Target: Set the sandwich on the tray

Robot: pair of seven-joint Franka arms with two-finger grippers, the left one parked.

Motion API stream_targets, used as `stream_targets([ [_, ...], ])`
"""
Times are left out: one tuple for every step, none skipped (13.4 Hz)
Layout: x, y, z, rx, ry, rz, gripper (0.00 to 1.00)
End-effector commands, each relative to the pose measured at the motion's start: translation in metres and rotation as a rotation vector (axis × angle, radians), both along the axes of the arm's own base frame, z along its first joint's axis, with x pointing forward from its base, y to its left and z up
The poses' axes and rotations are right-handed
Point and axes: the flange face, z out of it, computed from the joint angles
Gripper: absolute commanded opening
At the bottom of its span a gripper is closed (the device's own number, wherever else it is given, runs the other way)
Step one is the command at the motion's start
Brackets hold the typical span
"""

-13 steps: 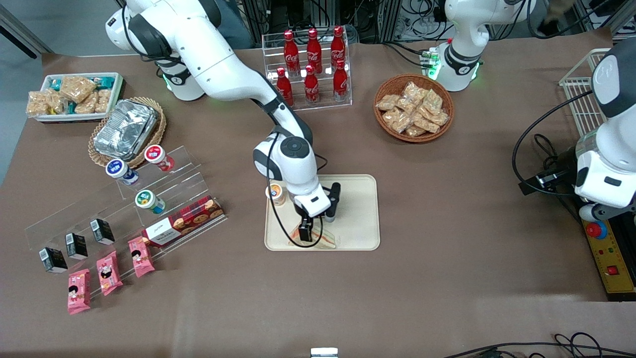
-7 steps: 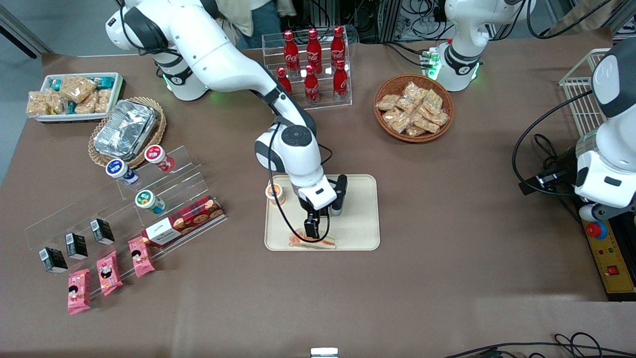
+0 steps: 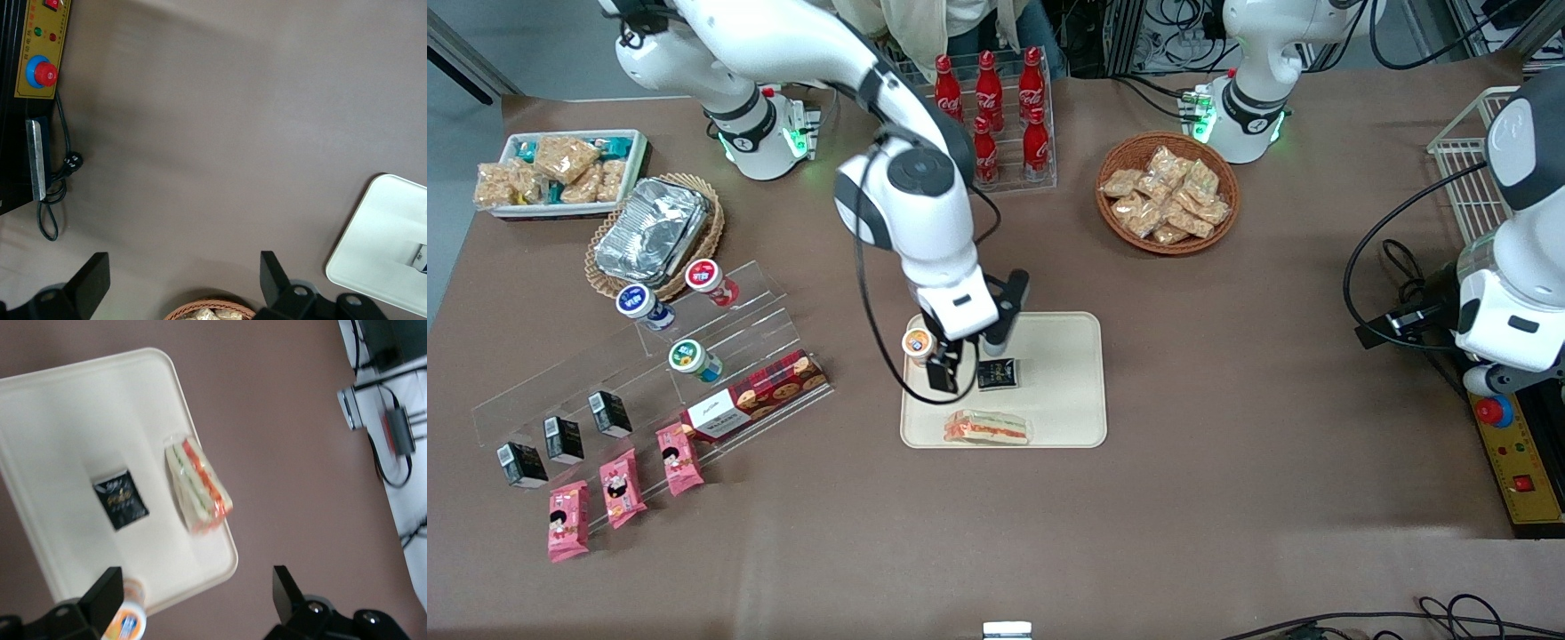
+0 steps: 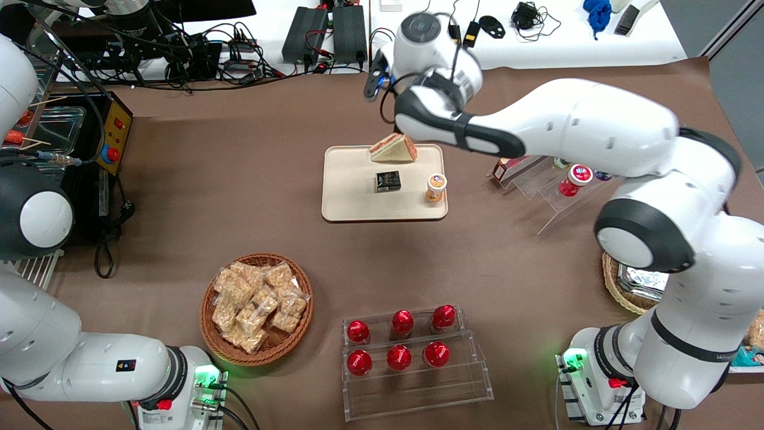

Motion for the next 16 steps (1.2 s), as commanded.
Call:
stream_targets([
  [0.003,-0.071,0.050,-0.001,0.095,-0.133,0.99],
  [0.008,-0.101,0.065,0.010,0.140,-0.208,0.99],
  [0.017,-0.137,0.076,0.051,0.187,-0.298,0.99],
  [0.021,-0.168,0.089,0.085,0.232,-0.362,0.99],
  [0.019,-0.185,0.099,0.080,0.254,-0.393,0.99],
  [0.018,-0.203,0.108,0.072,0.260,-0.446,0.99],
  [0.020,-0.228,0.112,0.063,0.282,-0.537,0.99],
  [0.019,-0.247,0.115,0.060,0.304,-0.646,0.99],
  [0.016,-0.258,0.123,0.067,0.306,-0.753,0.99],
  [0.013,-0.275,0.128,0.061,0.320,-0.865,0.99],
  [0.012,-0.298,0.131,0.059,0.335,-0.952,0.99],
  [0.010,-0.320,0.136,0.066,0.337,-1.003,0.99],
  [0.006,-0.336,0.139,0.075,0.336,-1.030,0.99],
  [0.001,-0.350,0.143,0.087,0.335,-1.081,0.99],
  [-0.004,-0.359,0.144,0.097,0.327,-1.133,0.99],
  [-0.010,-0.364,0.148,0.107,0.321,-1.170,0.99],
])
